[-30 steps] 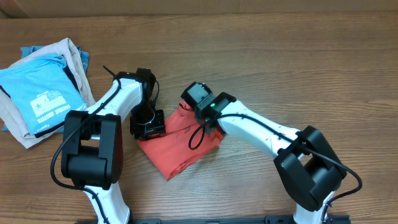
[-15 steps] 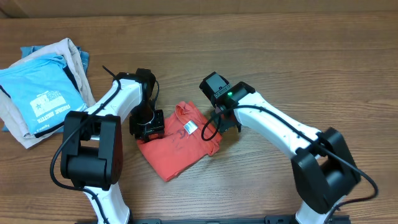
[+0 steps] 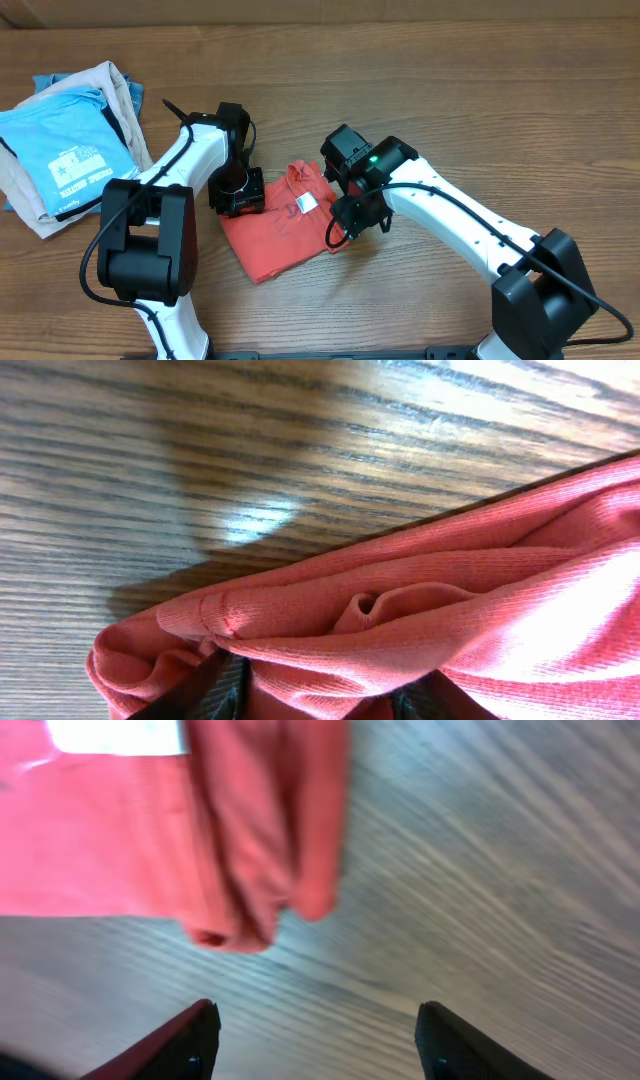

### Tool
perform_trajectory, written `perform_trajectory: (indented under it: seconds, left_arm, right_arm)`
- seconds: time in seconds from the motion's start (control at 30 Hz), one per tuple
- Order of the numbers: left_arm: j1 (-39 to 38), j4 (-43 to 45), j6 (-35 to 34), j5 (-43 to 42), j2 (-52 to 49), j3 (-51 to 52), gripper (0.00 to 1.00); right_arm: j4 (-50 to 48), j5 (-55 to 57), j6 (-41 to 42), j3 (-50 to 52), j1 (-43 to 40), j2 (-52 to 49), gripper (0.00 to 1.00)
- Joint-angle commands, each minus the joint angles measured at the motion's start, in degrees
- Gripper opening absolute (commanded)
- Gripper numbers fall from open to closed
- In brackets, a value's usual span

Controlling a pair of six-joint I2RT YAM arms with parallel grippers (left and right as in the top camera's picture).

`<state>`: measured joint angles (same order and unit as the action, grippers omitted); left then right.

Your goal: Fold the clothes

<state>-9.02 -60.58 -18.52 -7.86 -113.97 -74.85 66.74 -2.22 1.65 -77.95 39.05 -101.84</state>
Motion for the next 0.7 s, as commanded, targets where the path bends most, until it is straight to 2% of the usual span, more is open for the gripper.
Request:
perform_trajectory:
  seconds: [0.0,0.43,0.67]
  left_arm:
    - [0.1,0.9,-0.3,1.9,-0.2,-1.0,0.50]
    - [0.1,0.6,-0.3,2.0,-0.2,-1.0,0.50]
    - [0.1,0.4,-0.3,2.0,-0.2,-1.0,0.50]
  right_arm:
    - [-1.7,-5.0,-0.6,1.9,0.7,0.8,0.66]
    - [-12.2,1.6,-6.4,6.7,8.5,0.2,0.68]
    - [-17.0,5.2,-6.4,7.0,9.0,-2.3,0.68]
